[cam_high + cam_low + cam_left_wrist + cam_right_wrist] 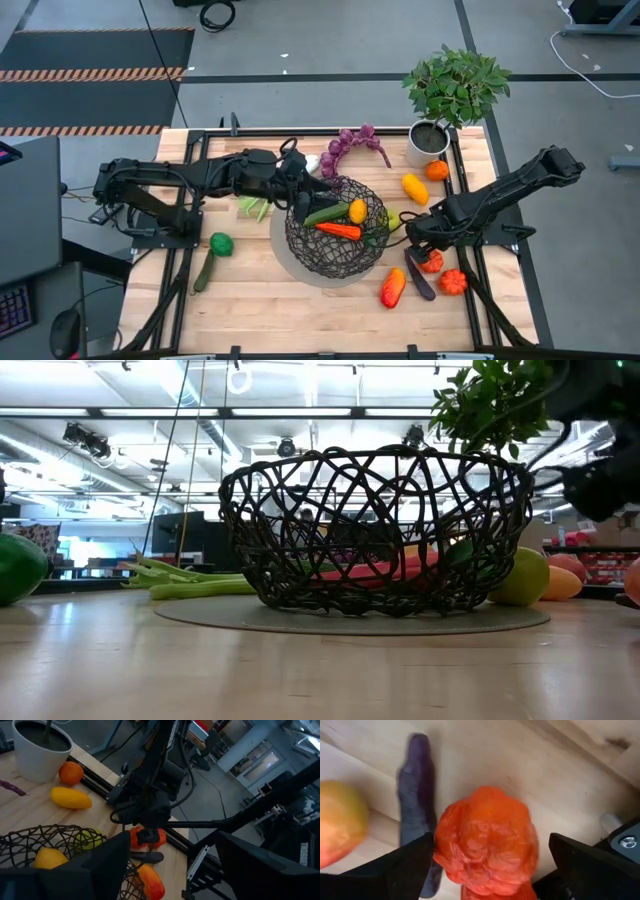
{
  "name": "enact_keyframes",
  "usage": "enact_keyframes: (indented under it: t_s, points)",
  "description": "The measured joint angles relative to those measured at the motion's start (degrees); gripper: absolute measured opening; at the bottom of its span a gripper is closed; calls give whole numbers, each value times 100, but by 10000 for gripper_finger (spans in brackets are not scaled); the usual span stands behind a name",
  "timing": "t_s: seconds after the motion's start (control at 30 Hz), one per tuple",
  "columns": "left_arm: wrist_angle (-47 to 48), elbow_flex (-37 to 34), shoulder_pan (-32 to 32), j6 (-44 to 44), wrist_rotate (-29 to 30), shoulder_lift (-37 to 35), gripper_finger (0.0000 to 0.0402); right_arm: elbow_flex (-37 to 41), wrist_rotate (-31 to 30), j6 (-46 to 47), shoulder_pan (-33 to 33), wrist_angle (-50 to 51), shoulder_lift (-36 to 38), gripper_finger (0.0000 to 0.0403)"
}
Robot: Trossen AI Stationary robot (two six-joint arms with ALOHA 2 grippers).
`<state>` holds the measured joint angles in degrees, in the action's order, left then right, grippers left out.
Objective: Build produce basket
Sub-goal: Put the orange squash into the black wire basket
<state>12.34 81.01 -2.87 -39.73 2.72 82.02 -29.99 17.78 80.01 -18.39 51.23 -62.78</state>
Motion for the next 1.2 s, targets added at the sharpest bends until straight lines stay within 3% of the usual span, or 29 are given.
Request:
enact_keyframes:
  t_s: [0.37, 0.67, 0.83, 1.03, 1.2]
  points:
    - [2, 0, 0, -55, 41, 4, 297, 238, 144, -118, 0, -184, 4, 389]
    - [64, 4, 2, -56, 63, 4, 297, 101, 330, -541, 2, -145, 4, 325]
    - [243, 4, 0, -58, 63, 4, 297, -333, 383, -1055, 5, 261, 138, 321]
    - [337, 4, 0, -209, 63, 7, 297, -1418, -119, -1448, 182, 1453, 543, 326]
    - [412, 4, 11, -209, 63, 7, 297, -2641, -1419, -1429, 408, 1606, 821, 326]
